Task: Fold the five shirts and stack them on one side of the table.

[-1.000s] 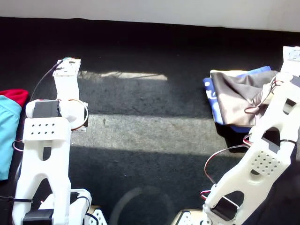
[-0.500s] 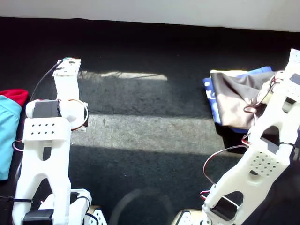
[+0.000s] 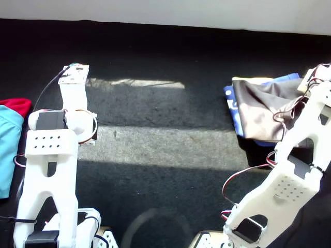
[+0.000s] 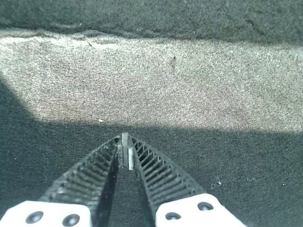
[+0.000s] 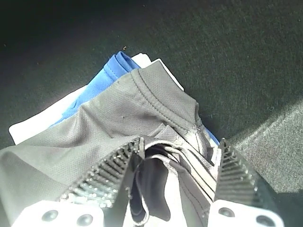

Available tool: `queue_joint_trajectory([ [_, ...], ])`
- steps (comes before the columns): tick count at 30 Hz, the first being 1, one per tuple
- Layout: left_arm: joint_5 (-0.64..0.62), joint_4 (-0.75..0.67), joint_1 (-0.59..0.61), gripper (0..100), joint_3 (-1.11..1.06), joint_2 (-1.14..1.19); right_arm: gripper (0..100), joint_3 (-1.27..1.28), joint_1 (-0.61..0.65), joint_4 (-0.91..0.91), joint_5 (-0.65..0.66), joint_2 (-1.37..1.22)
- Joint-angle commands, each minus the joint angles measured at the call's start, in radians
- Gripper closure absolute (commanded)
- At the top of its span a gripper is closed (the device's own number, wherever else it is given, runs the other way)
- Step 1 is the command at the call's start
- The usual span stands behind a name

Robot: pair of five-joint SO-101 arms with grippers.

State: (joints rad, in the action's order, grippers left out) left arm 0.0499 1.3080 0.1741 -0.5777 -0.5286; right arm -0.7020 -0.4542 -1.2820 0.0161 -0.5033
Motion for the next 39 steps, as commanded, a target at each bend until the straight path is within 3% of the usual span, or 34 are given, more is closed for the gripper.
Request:
queue_joint_trajectory([
  [1,0.008,-0.011,0.007,99,0.010,-0.031,85.4,-0.048,0.010,-0.102,-0.009,0.082],
  [3,0.008,-0.025,0.007,99,0.008,-0.031,98.8,-0.048,0.033,-0.160,-0.008,0.082],
  [4,0.008,-0.032,0.007,99,0.007,-0.031,99.3,-0.048,0.045,-0.191,-0.008,0.082],
  [7,0.008,-0.046,0.007,99,0.007,-0.031,92.9,-0.048,0.082,-0.303,-0.008,0.081],
  [12,0.008,-0.046,0.007,99,0.010,-0.031,92.1,-0.048,0.125,-0.400,-0.014,0.079],
  [22,0.008,-0.040,0.007,99,0.007,-0.031,92.2,-0.036,0.053,-0.401,-0.009,0.073],
  [39,0.008,-0.043,0.007,99,0.008,-0.031,91.7,-0.036,0.050,-0.315,-0.009,0.054],
])
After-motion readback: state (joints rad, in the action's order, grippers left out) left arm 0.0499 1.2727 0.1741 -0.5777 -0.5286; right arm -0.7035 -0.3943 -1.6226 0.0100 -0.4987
